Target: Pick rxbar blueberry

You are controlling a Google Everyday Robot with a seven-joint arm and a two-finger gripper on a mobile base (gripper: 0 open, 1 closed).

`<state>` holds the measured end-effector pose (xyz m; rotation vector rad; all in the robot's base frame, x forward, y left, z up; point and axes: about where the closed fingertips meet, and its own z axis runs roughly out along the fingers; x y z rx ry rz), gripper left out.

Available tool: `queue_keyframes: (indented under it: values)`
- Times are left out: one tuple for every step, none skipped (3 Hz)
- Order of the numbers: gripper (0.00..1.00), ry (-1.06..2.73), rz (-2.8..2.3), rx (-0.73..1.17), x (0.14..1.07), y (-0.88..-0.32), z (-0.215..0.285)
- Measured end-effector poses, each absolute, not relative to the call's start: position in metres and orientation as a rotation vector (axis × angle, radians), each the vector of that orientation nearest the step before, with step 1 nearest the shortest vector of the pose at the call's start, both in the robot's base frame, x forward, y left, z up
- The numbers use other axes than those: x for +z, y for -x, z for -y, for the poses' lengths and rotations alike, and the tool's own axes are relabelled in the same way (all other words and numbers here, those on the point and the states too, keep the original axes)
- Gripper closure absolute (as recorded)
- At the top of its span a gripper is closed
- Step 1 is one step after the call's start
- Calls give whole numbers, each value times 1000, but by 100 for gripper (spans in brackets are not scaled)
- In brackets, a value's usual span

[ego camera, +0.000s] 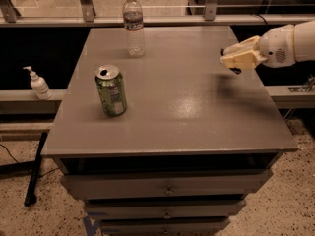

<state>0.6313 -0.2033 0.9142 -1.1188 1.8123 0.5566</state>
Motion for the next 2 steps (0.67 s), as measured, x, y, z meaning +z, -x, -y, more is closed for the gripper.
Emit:
queue_keyframes:
  values:
    - [100,1076,-1714,672,945,-619,195]
    - [100,1008,-1647,775,971,-612,190]
